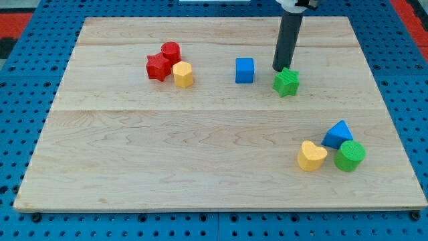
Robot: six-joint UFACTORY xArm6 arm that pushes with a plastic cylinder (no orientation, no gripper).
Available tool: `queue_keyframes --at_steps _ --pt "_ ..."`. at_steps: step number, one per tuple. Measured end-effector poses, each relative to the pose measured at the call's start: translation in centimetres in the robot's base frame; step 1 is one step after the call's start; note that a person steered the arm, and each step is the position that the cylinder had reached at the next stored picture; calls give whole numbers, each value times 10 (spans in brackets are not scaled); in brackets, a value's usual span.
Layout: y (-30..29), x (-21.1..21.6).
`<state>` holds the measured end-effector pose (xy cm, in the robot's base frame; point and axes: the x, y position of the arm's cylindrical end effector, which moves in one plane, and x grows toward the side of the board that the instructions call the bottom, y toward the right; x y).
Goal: Slide the green star to the group of blocks
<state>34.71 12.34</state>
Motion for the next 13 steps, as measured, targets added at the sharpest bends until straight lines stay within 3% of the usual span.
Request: queue_keyframes --at_steps 3,6,13 --pt "28 46" --pt "-18 48" --pt "34 114"
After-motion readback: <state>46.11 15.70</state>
